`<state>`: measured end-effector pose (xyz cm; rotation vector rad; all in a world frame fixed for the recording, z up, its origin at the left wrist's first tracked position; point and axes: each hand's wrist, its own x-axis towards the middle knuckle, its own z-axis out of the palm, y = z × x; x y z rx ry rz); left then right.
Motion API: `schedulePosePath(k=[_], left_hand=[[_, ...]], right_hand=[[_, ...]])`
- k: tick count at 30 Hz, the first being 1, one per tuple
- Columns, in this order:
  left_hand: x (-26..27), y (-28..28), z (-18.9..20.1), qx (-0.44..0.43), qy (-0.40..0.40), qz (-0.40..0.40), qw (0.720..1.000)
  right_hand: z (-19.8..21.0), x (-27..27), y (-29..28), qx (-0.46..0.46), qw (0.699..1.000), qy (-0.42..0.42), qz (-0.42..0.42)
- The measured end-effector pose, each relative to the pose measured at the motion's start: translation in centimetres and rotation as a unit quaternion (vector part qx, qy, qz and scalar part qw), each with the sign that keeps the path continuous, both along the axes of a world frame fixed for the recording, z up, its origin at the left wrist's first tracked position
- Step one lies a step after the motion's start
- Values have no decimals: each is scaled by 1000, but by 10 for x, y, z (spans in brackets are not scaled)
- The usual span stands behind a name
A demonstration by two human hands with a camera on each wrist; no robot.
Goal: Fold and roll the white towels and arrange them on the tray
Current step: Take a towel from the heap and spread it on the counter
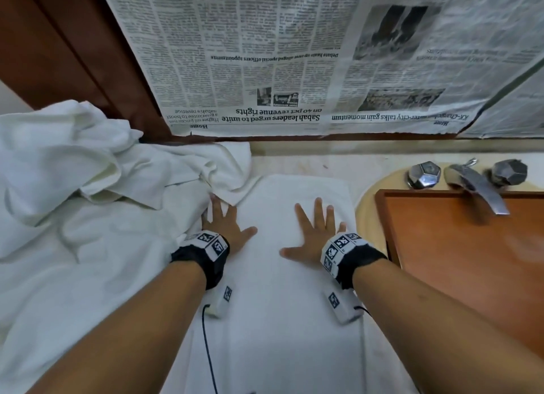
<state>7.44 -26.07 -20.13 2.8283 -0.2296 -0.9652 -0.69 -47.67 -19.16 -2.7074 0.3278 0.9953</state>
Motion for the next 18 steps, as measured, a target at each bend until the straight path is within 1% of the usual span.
schedulePosePath(k=[3,5,8,10,12,13,15,18], left_hand=[[6,-4,10,-13,-10,8,1000],[0,-8,17,-4,-16,16,1000],[-34,-14,27,20,-41,2,999],[-68,-12,33,-12,-54,-32,998],[-107,-3,35,-58,-28,-50,997],[-126,4,35,-64,-13,-47,997],[-160,20,31,-39,-8,-17,999],[-196,47,23,2,-38,26,999]], right_hand=[[-3,-3,-2,0,1000,-14,2],[-1,-4,-1,-2,1000,-26,1],[8,-11,5,-6,999,-53,-8],[15,-28,16,-6,996,-87,-14],[23,-58,27,22,993,-115,-18],[27,-77,32,40,992,-122,-16],[32,-119,40,63,990,-123,-6],[34,-185,51,56,993,-101,24]])
